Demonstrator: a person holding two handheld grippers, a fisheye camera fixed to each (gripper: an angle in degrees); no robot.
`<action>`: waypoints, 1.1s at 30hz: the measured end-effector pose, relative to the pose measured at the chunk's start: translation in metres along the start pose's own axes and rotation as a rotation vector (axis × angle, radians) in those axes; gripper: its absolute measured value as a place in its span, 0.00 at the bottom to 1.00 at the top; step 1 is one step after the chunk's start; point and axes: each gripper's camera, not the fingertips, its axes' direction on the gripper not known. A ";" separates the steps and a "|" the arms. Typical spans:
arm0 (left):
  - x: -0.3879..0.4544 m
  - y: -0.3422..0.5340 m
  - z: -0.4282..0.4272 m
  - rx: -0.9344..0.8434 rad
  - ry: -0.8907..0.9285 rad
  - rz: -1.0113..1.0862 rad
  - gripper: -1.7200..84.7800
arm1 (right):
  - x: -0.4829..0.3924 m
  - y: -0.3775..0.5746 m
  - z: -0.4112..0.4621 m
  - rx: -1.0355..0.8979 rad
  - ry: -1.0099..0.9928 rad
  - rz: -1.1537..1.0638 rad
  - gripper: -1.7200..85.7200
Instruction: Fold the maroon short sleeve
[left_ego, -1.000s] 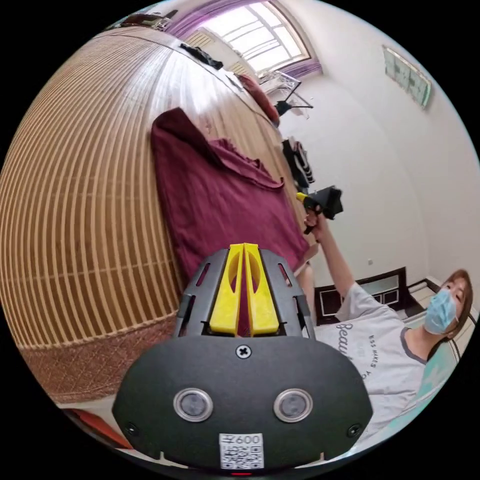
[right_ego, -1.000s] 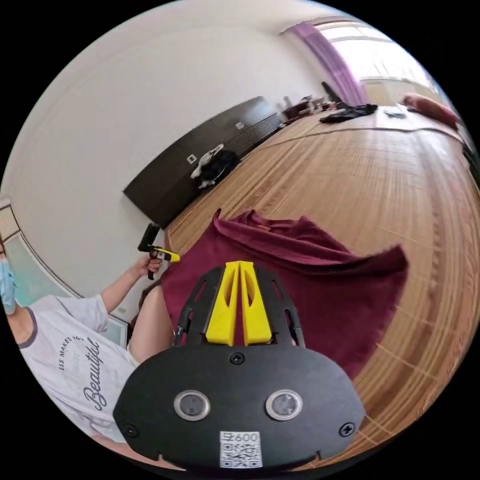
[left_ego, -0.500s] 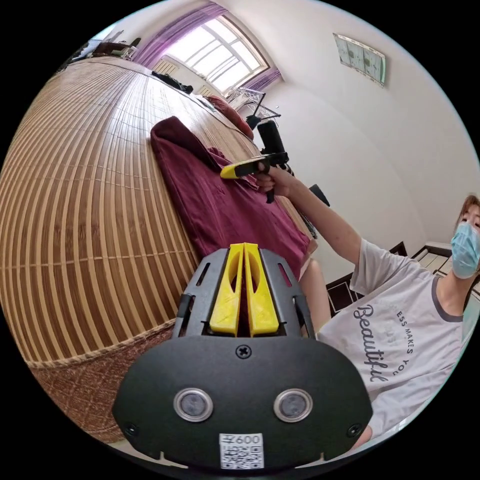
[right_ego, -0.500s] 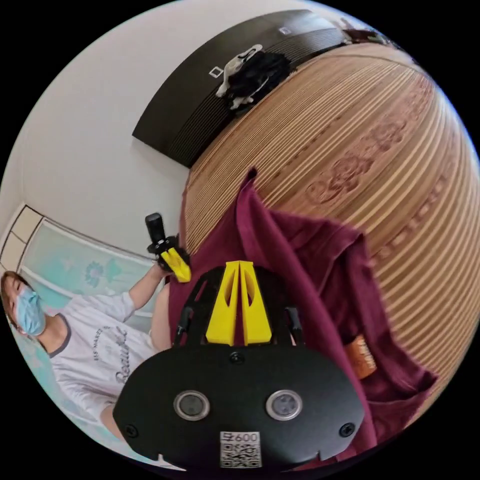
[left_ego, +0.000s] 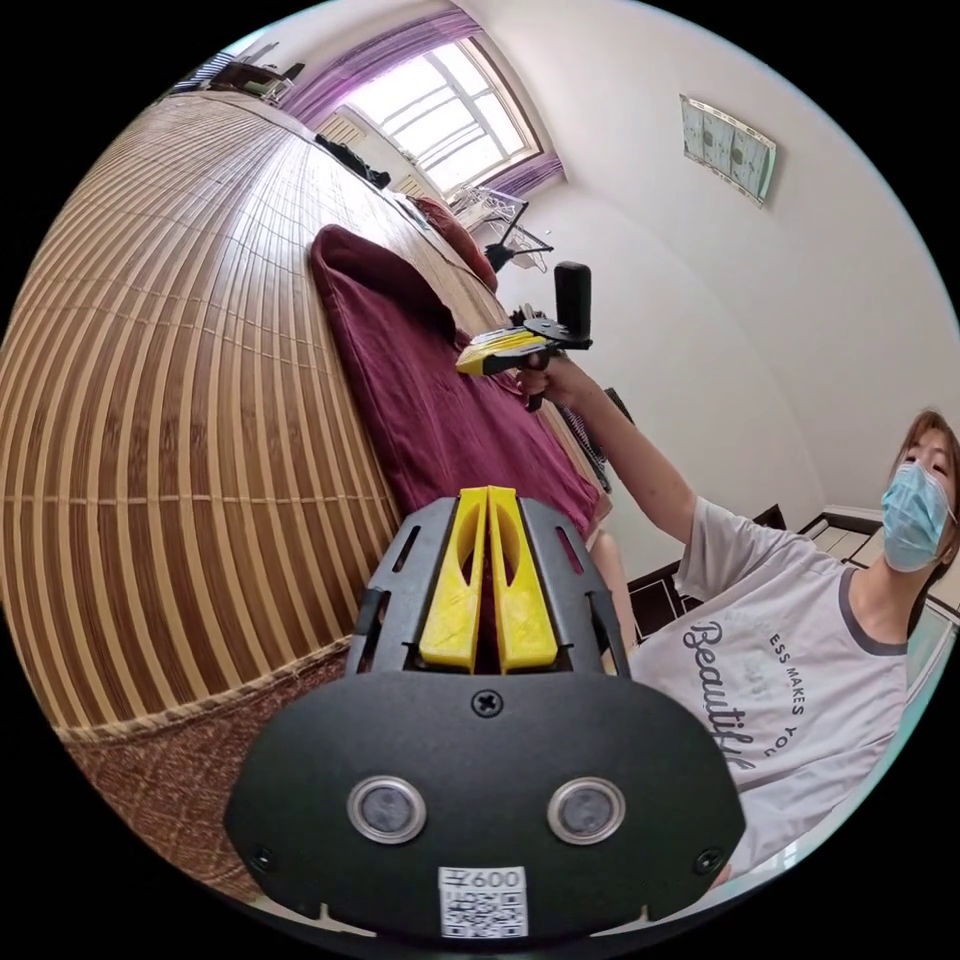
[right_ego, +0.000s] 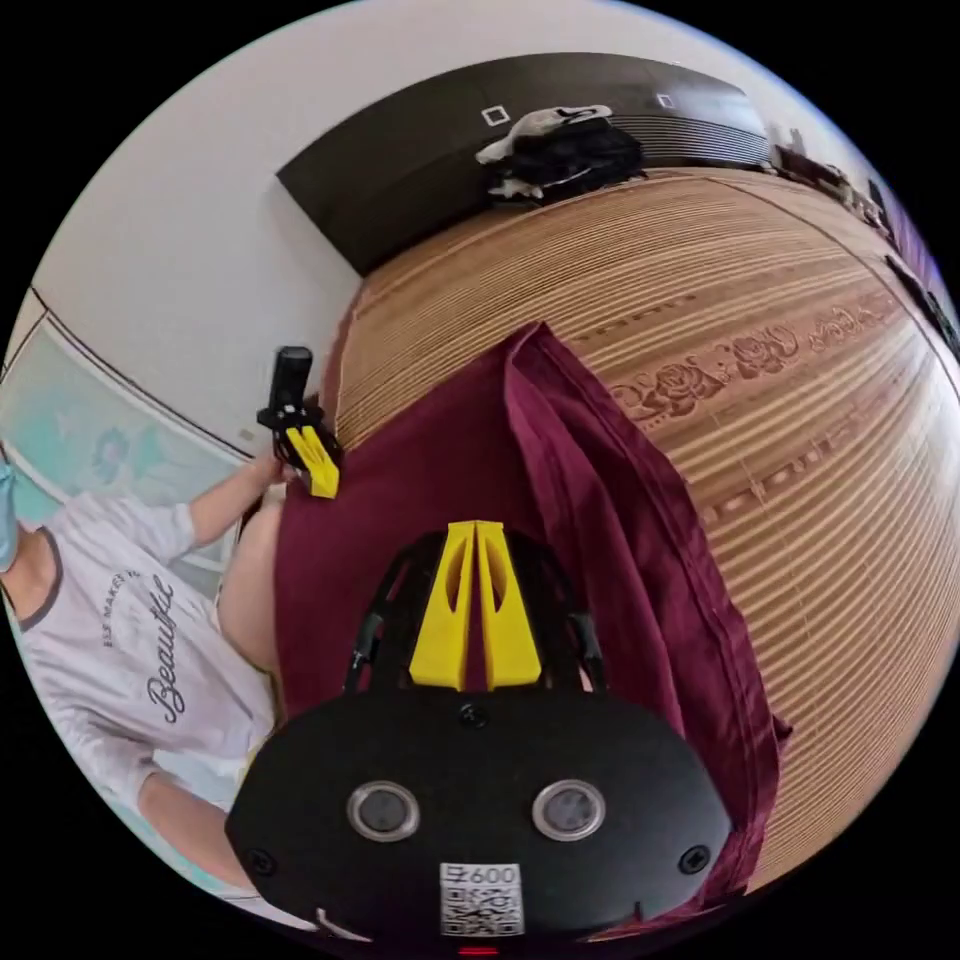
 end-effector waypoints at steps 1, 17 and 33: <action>0.004 -0.002 -0.002 -0.001 -0.009 0.006 0.02 | 0.014 0.004 -0.012 0.095 0.119 0.119 0.01; 0.061 -0.090 -0.065 0.096 -0.191 -0.189 0.11 | 0.029 0.279 -0.219 0.353 0.497 0.361 0.14; 0.024 -0.219 -0.039 0.026 -0.498 -0.132 0.04 | 0.117 0.305 -0.271 0.204 0.343 0.505 0.02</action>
